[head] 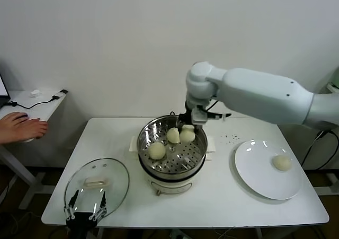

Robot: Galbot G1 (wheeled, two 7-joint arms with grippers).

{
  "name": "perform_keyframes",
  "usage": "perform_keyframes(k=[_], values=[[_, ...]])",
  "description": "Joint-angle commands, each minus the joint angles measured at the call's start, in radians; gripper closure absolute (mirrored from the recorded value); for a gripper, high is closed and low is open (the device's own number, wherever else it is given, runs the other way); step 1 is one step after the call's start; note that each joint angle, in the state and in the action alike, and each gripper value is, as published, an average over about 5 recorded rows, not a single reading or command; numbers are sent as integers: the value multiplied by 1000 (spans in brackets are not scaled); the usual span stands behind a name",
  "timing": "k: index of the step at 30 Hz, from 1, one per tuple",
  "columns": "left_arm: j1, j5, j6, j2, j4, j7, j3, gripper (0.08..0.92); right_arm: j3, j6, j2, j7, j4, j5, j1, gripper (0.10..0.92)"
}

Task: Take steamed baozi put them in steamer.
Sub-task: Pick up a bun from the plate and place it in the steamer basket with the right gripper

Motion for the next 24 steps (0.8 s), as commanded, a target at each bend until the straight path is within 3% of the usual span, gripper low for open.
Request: perform_keyframes(k=[1,18,24], values=[[-2,-1,2,1,7,0,-2,177,-25,33,93,7,21,-58,-107,448],[-18,3,4,-3,24,-5,2,177,-29,25,110,24,2,-35,-132,440],[-16,4,3,-4,26,-5,3,177,-9,27,90,8,3,-39,-127,327]])
